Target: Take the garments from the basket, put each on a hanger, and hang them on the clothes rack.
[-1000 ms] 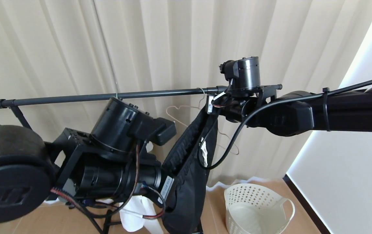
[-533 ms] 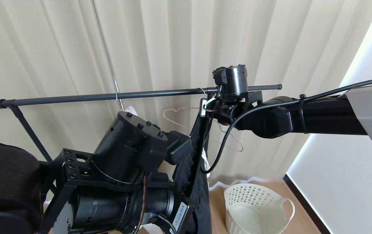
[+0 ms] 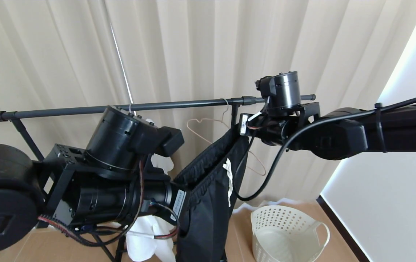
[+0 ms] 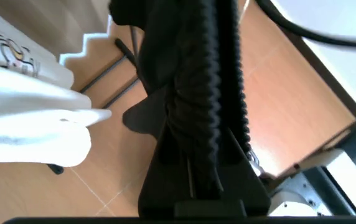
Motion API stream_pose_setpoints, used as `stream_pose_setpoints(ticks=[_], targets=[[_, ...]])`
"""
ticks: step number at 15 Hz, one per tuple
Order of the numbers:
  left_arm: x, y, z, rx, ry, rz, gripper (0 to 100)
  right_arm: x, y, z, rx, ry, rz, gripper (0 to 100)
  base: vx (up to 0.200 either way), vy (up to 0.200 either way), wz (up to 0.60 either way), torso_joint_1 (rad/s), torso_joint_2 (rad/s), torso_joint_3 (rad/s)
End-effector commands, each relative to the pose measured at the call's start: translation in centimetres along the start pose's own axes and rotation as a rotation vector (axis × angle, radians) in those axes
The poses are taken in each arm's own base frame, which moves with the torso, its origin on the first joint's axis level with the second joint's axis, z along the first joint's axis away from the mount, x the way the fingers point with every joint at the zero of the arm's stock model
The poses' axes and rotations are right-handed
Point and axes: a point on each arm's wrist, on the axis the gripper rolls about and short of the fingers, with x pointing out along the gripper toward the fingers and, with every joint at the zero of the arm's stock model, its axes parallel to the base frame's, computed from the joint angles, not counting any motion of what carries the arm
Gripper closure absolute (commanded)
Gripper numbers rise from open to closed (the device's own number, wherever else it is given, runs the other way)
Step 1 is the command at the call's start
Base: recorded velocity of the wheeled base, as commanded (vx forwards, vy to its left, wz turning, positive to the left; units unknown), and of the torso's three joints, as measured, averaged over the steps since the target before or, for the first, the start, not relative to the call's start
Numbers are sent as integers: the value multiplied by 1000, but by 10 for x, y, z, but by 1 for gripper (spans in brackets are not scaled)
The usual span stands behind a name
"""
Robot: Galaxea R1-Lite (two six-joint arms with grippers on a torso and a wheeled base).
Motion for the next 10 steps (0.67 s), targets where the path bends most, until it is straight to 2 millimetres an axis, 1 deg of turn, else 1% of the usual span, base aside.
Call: stream_pose_setpoints(ticks=[1,2,3,5,7,8,10], targets=[[8,16,7,-37,-22,45,100,-41,-16,10,6,-13,11,100,0,0,0,0,0,0],[23,28,17,-66,-57,74,100,-58,-25,9,5,-10,10,100,0,0,0,0,0,0],[33,35,24,-82,-83,93,100,-66,-28,11,8,-17,13,100,0,0,0,0,0,0],[45,47,43,-105,-143,114,100,-68,-31,6,1,-7,-8,100,0,0,0,0,0,0],[49,54,61,-120,-192,128,100,-67,-30,4,-4,-16,-42,100,0,0,0,0,0,0],[47,55,67,-125,-213,126,100,-68,-29,4,-6,-24,-55,100,0,0,0,0,0,0],[45,52,70,-153,-229,118,100,-72,-32,0,-22,-24,-83,100,0,0,0,0,0,0]])
